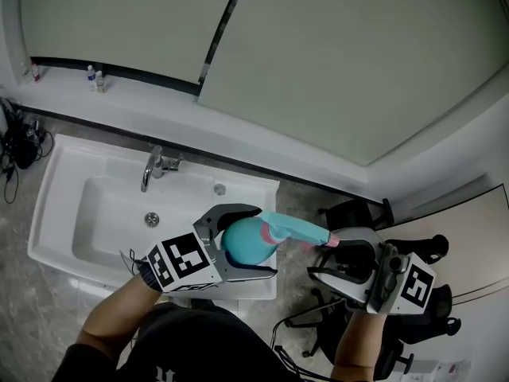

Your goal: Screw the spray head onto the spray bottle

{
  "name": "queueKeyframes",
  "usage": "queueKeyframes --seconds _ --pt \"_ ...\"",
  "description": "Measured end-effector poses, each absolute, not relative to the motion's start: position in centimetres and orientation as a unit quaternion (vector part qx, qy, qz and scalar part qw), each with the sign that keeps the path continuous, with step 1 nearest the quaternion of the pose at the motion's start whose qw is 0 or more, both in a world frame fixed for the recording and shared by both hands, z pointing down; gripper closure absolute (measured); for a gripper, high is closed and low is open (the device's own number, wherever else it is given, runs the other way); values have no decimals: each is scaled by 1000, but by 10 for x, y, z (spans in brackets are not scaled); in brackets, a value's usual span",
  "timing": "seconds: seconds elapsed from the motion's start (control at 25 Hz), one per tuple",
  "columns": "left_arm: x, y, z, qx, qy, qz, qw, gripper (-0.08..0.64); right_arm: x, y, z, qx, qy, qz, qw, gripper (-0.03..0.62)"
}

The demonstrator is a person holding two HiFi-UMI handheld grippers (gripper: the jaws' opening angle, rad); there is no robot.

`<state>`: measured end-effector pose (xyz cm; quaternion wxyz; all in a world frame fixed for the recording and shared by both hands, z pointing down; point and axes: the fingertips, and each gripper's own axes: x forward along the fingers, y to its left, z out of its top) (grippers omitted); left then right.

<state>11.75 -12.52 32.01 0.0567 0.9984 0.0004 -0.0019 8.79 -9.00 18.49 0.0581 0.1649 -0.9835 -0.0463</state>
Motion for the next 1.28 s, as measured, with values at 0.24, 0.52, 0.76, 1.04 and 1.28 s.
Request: queueKeyframes --seconds 0.24,0.52,0.76,1.04,1.28 --pt "121 -116 326 997 44 -4 69 95 84 -76 192 153 -983 -61 78 462" --pt "120 -93 319 990 118 -24 73 95 81 -61 187 108 -991 -54 55 462" --pt "119 -75 310 984 163 -28 58 94 95 -41 172 48 -998 -46 9 463" --pt "115 -30 315 959 280 -5 49 94 107 -58 174 -92 -993 48 -57 355" --pt "114 2 327 932 356 23 64 94 55 -35 204 -223 -974 31 20 276"
